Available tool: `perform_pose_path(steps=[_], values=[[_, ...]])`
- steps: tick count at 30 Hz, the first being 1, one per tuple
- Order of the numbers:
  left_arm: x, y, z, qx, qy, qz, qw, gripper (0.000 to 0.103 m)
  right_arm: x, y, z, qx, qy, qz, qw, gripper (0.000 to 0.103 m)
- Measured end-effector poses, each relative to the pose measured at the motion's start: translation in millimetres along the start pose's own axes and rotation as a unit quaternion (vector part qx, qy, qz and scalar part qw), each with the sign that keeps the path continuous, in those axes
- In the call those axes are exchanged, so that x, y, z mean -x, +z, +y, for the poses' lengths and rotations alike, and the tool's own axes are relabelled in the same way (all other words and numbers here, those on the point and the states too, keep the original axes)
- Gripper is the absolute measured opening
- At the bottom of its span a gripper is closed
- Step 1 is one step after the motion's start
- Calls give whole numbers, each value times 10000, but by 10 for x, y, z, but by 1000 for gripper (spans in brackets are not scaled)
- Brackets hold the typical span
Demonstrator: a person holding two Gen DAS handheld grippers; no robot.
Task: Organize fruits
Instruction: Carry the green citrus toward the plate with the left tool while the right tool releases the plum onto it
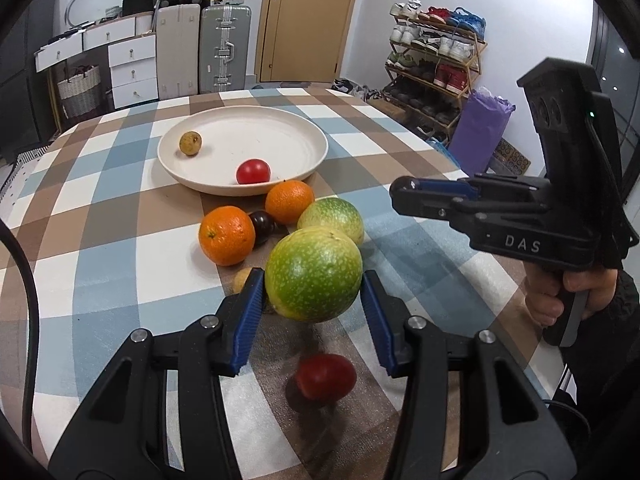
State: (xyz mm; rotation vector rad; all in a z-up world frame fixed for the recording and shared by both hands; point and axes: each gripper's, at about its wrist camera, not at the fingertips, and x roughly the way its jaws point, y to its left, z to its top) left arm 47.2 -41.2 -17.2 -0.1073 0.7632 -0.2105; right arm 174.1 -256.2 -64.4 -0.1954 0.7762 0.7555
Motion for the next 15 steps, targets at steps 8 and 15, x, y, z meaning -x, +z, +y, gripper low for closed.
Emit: perform_pose_path(steps=[8, 15], values=[[121, 203, 171, 282, 188, -307, 9990, 46, -20, 67, 49, 56, 81, -57, 9999, 27], [109, 436, 334, 374, 313, -491, 9976, 46, 23, 233, 56, 77, 100, -243, 9996, 27]])
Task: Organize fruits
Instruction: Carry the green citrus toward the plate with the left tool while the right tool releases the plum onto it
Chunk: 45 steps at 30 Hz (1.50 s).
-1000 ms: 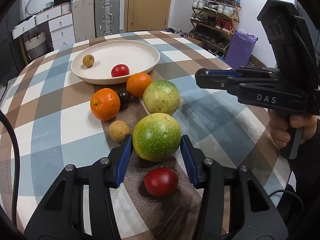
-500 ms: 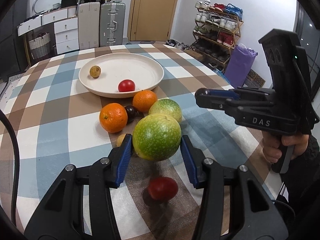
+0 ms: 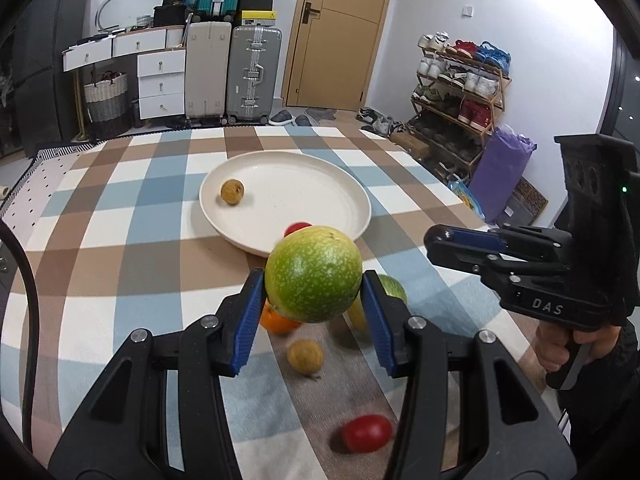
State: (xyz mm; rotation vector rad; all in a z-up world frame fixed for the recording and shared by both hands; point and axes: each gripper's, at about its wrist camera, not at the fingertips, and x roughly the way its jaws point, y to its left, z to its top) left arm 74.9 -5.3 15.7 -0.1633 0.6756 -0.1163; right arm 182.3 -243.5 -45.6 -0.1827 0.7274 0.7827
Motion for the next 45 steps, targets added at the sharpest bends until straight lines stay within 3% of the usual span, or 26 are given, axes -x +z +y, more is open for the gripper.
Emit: perform_pose_path(steps=[12, 24, 45], values=[[-235, 300, 152, 66, 155, -186, 9997, 46, -22, 243, -78, -119, -28, -260, 9996, 27], [-588, 459, 302, 173, 274, -112, 9994, 46, -248, 413, -177, -359, 17, -364, 9987, 27], [-949, 479, 489, 357, 409, 22, 9985, 46, -767, 422, -291, -551, 68, -5, 9985, 27]])
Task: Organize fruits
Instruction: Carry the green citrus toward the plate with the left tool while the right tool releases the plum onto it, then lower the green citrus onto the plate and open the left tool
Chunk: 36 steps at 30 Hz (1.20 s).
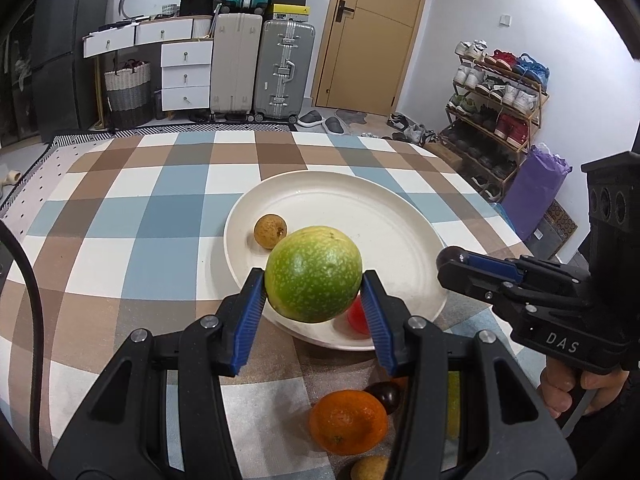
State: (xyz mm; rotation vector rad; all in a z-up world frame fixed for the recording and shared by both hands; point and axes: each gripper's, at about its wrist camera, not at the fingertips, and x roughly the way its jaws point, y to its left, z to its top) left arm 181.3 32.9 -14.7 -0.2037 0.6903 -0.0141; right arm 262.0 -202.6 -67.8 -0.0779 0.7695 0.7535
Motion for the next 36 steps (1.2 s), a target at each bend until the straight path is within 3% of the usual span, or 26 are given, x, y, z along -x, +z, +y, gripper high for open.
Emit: perform_pose_path(steps=[10, 20, 24, 27, 29, 31, 36], values=[[-84, 0, -5, -11, 96, 61, 9999, 46, -101, -3, -63, -136, -138, 93, 9998, 27], [-60, -20, -5, -38, 115, 17, 9999, 46, 9, -22, -81, -146, -196, -111, 9996, 49], [40, 1, 9, 3, 47, -196, 9998, 47, 80, -60, -90, -158, -202, -168, 9995, 58], [105, -10, 27, 58, 3, -215, 9998, 55, 126, -87, -93, -188, -212, -165, 9995, 65], [166, -30, 29, 77, 44, -218, 9997, 72, 170, -103, -89, -174, -232, -161, 9994, 70], [245, -53, 24, 72, 67, -253, 9996, 81, 218, -125, -84, -167, -247, -187, 9994, 80], [458, -123, -32, -56, 204, -261, 9994, 94, 355, -190, -56, -120, -301, -220, 9992, 98]])
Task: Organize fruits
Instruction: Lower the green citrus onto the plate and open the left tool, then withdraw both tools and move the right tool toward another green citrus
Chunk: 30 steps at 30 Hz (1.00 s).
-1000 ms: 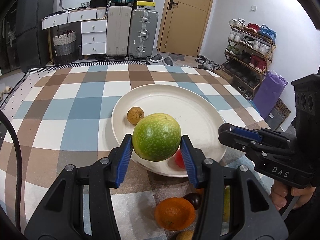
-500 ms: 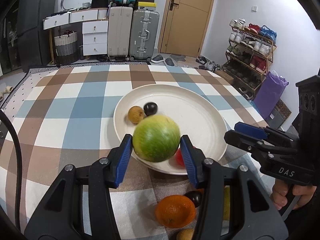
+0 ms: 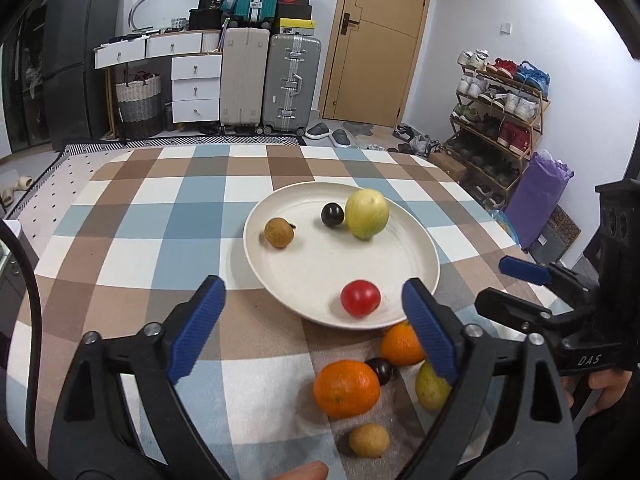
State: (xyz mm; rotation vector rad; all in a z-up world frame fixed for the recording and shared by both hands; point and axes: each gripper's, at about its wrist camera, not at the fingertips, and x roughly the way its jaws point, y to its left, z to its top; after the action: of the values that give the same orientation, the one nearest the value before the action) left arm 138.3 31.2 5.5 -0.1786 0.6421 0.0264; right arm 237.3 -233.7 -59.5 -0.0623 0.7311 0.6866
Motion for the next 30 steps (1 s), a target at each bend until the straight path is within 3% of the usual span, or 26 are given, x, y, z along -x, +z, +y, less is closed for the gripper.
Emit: perform_pose_path(steps=[1, 17, 30], values=[[44, -23, -11, -30, 44, -6, 10000, 103, 20, -12, 12, 36, -22, 4, 10000, 101], [647, -430, -63, -47, 222, 17, 9997, 103, 282, -174, 131, 117, -123, 79, 9998, 103], [591, -541, -105, -108, 96, 288, 9995, 103, 263, -343, 246, 157, -152, 439, 9988, 103]])
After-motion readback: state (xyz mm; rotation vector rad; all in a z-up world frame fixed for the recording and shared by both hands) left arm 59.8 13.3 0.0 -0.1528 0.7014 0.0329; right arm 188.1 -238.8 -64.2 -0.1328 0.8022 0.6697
